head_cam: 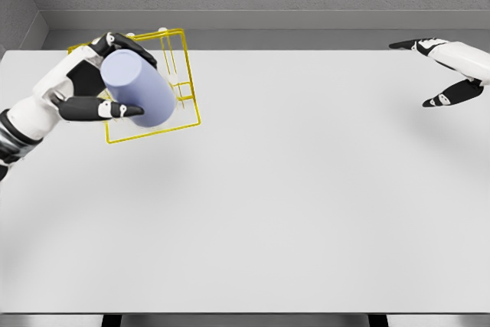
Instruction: Place the cup on the cup holder with both arms
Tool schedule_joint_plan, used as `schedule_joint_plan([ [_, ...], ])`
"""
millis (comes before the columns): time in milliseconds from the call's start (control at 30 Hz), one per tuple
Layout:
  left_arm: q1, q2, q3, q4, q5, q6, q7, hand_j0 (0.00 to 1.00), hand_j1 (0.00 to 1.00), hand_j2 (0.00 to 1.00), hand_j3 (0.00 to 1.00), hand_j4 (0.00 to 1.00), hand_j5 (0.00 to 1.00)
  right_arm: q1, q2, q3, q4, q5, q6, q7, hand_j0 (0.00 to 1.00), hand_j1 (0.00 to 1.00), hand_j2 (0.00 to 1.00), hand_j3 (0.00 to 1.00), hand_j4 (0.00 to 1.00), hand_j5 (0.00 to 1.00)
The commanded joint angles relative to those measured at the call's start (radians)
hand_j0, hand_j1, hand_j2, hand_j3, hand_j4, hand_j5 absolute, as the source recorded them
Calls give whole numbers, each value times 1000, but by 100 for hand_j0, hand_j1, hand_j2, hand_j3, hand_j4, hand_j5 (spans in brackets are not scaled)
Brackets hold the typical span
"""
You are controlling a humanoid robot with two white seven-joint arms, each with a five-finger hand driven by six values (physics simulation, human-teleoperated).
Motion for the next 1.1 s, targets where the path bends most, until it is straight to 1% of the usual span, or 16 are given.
schedule_joint_plan([
  [0, 0, 7, 0, 14, 13, 2, 1, 40, 40, 40, 40, 40, 40, 0, -2, -1, 0, -7, 2, 0, 100, 100, 100, 100, 100, 100],
  [200, -43, 5, -1, 69, 6, 3, 1, 41, 41, 41, 41, 41, 41, -2, 0, -1, 10, -7, 2, 0, 100, 100, 100, 100, 100, 100],
  [267, -78, 4, -10, 108, 1, 5, 1, 41, 41, 41, 41, 41, 41, 0, 0, -1, 9, -6, 2, 0, 100, 100, 100, 100, 100, 100],
  [367, -109, -2, -13, 125, -1, 46, 1, 41, 41, 41, 41, 41, 41, 0, 0, -1, 10, -7, 2, 0, 100, 100, 100, 100, 100, 100],
  [467, -110, 2, -13, 128, -1, 46, 1, 41, 41, 41, 41, 41, 41, 0, 0, -1, 10, -7, 2, 0, 100, 100, 100, 100, 100, 100],
  [633, -112, 4, -10, 160, -2, 48, 1, 41, 41, 41, 41, 41, 41, 0, 0, -1, 10, -7, 2, 0, 100, 100, 100, 100, 100, 100],
  [700, -140, -1, -13, 175, -2, 77, 1, 41, 41, 41, 41, 41, 41, 0, 0, -1, 10, -7, 2, 0, 100, 100, 100, 100, 100, 100],
  [867, -158, -5, -13, 188, -5, 83, 1, 41, 41, 41, 41, 41, 41, 0, 1, -1, 10, -7, 2, 0, 100, 100, 100, 100, 100, 100],
  [933, -166, -4, -13, 204, -5, 83, 1, 41, 41, 41, 41, 41, 41, 0, 1, 1, 10, -7, 2, 0, 100, 100, 100, 100, 100, 100],
  [1000, -179, -10, -13, 226, -31, 83, 1, 41, 41, 41, 41, 41, 41, 0, 3, 1, 10, -7, 2, 0, 100, 100, 100, 100, 100, 100],
  [1067, -187, -13, -13, 241, -34, 85, 1, 41, 41, 41, 41, 41, 41, 0, 3, 1, 10, -7, 2, 0, 100, 100, 100, 100, 100, 100],
])
